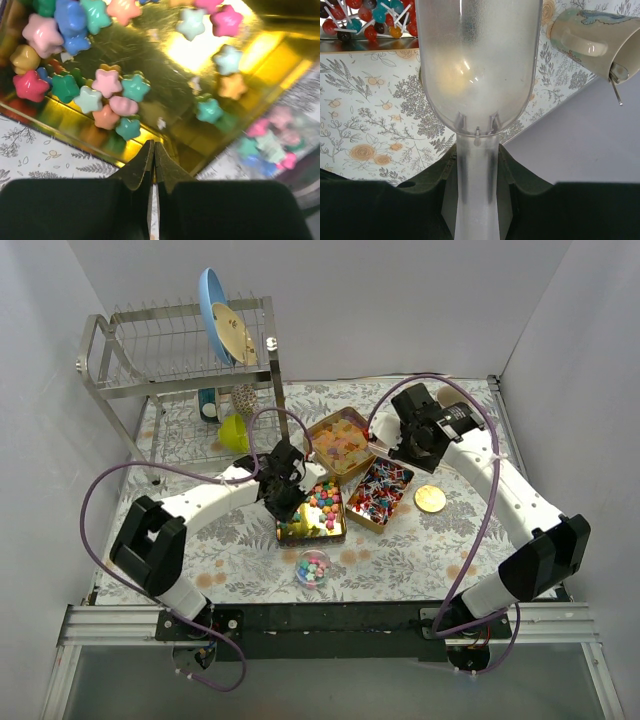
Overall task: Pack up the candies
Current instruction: Move the packing bottle to the center of the board, then move the storage box to the center of the board.
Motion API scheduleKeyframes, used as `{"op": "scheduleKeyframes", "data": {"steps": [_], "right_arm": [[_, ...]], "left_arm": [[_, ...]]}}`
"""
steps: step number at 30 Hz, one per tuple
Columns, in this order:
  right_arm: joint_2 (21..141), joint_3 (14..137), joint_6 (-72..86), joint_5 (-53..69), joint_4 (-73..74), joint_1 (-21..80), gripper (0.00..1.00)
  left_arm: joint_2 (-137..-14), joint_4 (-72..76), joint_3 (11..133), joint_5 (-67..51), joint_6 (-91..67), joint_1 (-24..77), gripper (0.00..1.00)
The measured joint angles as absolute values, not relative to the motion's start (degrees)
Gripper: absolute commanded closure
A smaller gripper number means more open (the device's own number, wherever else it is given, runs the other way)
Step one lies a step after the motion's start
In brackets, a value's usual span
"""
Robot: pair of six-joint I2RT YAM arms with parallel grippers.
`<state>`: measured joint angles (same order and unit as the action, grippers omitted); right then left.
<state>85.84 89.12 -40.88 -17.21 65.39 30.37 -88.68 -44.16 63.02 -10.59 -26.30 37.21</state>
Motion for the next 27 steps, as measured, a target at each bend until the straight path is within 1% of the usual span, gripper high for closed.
{"op": "scheduleKeyframes", "data": {"steps": [3,6,9,14,18,22,27], "right_arm": [[86.7,89.8,-40.8,-17.2,65.3,30.4,0.99],[86.8,90.0,-40.8,-17.2,65.0,30.4,0.99],[86.8,90.0,-40.8,-17.2,64.9,30.4,0.99],[88.2,90.3,-40.9,-16.9,64.9,30.3,0.99],[89.9,91.1,-40.9,-16.3,65.0,30.3,0.99],[91.3,92.4,-40.9,-15.9,65.0,30.3,0.99],[91.7,92.6,-40.9,-15.7,65.0,30.3,0.99]], "left_arm": [[-92.4,-42.3,61.8,-6.8,-26.8,35.9,1.00],[-93.4,-41.0,60.6,-5.0,-27.4,32.0,1.00],[-90.6,-39.5,57.5,-3.5,-27.0,27.7,1.00],[-81.6,-39.5,48.5,-0.8,-24.5,21.9,1.00],[-76.1,-39.2,43.5,0.0,-22.6,17.0,1.00],[-74.0,-39.3,40.4,1.1,-21.6,11.9,1.00],[-73.9,-39.9,39.6,1.5,-21.9,7.5,1.00]]}}
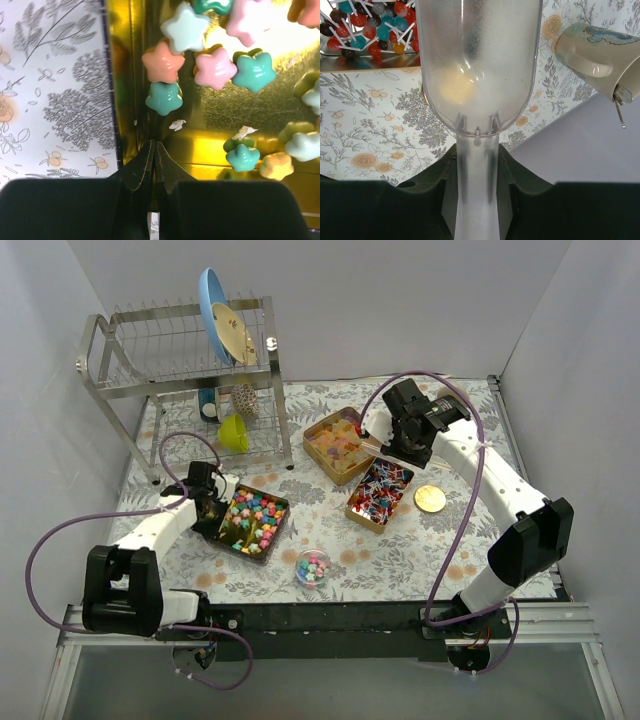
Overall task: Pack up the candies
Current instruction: Move the storage box to the center of the board.
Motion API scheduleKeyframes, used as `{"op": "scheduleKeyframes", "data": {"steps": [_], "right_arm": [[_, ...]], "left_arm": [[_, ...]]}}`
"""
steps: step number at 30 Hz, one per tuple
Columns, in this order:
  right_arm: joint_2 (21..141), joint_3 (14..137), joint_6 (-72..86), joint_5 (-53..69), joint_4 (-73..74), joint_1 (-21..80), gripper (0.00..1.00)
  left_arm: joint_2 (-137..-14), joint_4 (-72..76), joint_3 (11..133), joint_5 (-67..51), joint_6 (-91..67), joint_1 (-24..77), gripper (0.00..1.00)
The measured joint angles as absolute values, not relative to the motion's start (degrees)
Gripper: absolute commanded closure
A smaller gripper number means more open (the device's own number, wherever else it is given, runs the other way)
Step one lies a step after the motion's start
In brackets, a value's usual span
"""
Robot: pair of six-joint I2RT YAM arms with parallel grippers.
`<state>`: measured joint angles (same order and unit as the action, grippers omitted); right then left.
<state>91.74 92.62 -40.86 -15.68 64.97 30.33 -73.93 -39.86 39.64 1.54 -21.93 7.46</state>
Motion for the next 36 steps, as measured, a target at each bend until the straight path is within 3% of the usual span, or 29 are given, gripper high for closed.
{"op": "scheduleKeyframes", "data": {"steps": [4,7,8,10,13,18,25,36], "right_arm": [[91.7,92.6,-40.9,-15.7,65.0,30.3,0.99],[91.7,92.6,-40.9,-15.9,64.9,30.3,0.99],[91.7,92.6,-40.9,-16.0,64.9,30.3,0.99],[91.5,92.4,-40.9,-16.2,64.9,30.3,0.99],[90.9,91.9,-40.9,-16.3,64.9,30.0,0.99],[90.0,91.9,-40.7,-16.2,64.5,27.1,0.99],[90.0,92.2,-40.4,-16.4,64.1,20.9,0.99],[88.4,92.0,-40.3,-16.6,63.9,17.6,0.99]], "left_arm": [[-74.0,-40.3,39.8,1.1,-22.5,0.6,1.00],[-73.5,-42.3,41.3,-1.4,-20.9,-4.5,0.89],[-72.6,-43.4,42.1,-3.9,-19.2,-5.2,0.76],[-69.3,-45.9,44.3,-10.5,-15.3,-5.1,0.65],[-64.5,-48.7,49.2,-19.4,-11.9,-3.4,0.58],[-65.8,-46.2,58.7,-25.5,-15.6,13.0,0.54],[-74.0,-38.6,59.6,-21.7,-26.7,40.0,0.53],[-99.6,-27.5,74.0,-9.4,-44.8,45.2,0.53]]}}
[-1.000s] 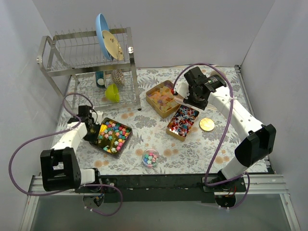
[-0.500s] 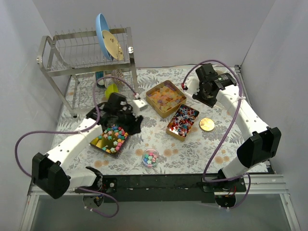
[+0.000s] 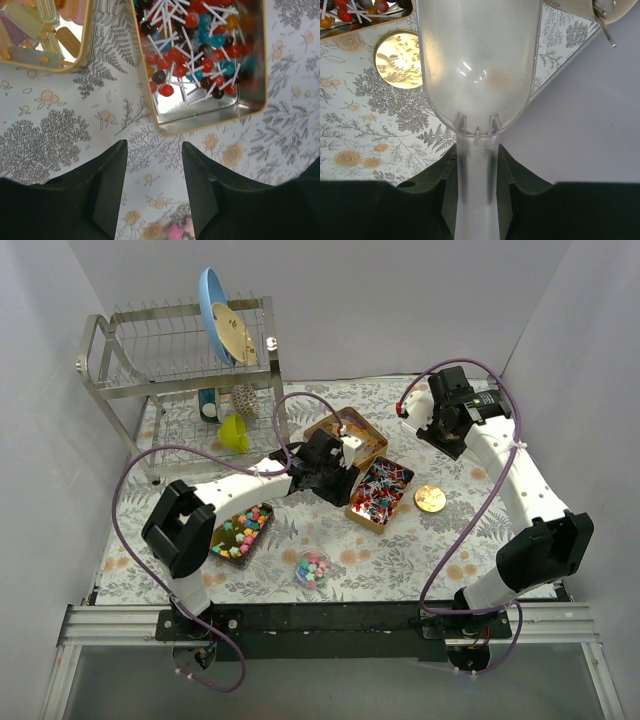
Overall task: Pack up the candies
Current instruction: Move the storage box to the center of the board.
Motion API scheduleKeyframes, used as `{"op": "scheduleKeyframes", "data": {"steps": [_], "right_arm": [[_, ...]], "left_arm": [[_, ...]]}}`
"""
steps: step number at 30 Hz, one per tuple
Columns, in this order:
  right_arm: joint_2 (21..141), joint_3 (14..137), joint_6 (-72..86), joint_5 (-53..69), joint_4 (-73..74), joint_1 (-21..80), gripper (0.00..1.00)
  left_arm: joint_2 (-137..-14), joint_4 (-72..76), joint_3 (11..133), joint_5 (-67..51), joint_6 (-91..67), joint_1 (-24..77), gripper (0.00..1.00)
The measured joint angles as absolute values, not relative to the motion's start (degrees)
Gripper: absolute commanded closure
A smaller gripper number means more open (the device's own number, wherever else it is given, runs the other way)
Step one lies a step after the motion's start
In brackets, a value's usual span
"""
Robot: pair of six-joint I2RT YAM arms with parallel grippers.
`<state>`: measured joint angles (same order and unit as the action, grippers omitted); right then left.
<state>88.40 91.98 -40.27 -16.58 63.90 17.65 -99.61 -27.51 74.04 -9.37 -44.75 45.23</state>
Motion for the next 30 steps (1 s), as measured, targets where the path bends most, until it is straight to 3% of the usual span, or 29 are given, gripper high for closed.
{"op": "scheduleKeyframes", "data": {"steps": [7,16,19,30], "right_arm": [[87.2,91.2,-40.3,-16.5,63.7,15.4,0.99],[88.3,92.0,-40.3,-15.6,63.7,14.3,0.99],[89.7,93.4,-40.3,-14.8,63.7,14.3,0.99],[92.2,95.9,-40.7,-11.8,64.2,14.3,0.99]], "left_arm": [[-107.4,-25.6,79.3,-6.7,-48.7,46.0,0.58],[-110.6,-25.8,79.7,-5.9,-47.1,46.3,0.94],[-110.5,-25.9,79.7,-5.8,-45.6,46.4,1.00],[-101.3,-29.2,69.3,-5.3,-30.5,39.4,1.00]]}}
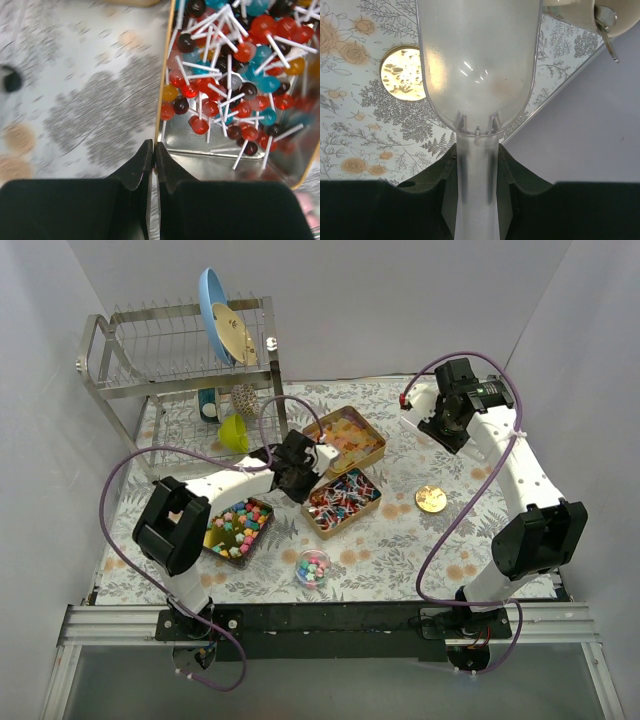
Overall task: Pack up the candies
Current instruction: Move the storage box to the center of the board.
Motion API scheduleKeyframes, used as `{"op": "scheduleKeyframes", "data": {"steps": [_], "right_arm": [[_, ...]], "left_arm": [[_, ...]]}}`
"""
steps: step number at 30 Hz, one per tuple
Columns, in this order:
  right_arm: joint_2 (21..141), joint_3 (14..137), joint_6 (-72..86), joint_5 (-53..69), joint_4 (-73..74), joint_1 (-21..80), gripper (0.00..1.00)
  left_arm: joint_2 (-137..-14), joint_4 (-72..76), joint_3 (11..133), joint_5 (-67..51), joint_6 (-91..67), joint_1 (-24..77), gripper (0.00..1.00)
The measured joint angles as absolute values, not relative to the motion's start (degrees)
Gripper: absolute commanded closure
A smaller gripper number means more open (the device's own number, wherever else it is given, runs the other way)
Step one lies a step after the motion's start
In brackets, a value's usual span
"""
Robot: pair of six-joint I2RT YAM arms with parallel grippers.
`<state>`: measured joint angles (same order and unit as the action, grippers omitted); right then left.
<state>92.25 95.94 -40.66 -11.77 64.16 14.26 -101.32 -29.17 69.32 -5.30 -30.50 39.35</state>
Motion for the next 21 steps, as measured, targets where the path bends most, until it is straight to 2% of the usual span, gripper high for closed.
{"op": "scheduleKeyframes", "data": {"steps": [7,19,21], "right_arm": [[92.3,97.1,-42.2,-5.3,67.2,14.4,0.99],[89.5,95.1,-44.2,0.3,70.5,17.6,0.99],[89.0,94.7,-44.2,0.3,70.6,17.6,0.99]], "left_arm": [[-95.0,-26.3,61.2,-6.5,-12.6,30.4,1.00],[-97.1,-22.3,61.8,-17.2,6.0,30.1,0.99],[-98.3,-22.2,63.0,-18.5,7.5,30.6,0.79]]}}
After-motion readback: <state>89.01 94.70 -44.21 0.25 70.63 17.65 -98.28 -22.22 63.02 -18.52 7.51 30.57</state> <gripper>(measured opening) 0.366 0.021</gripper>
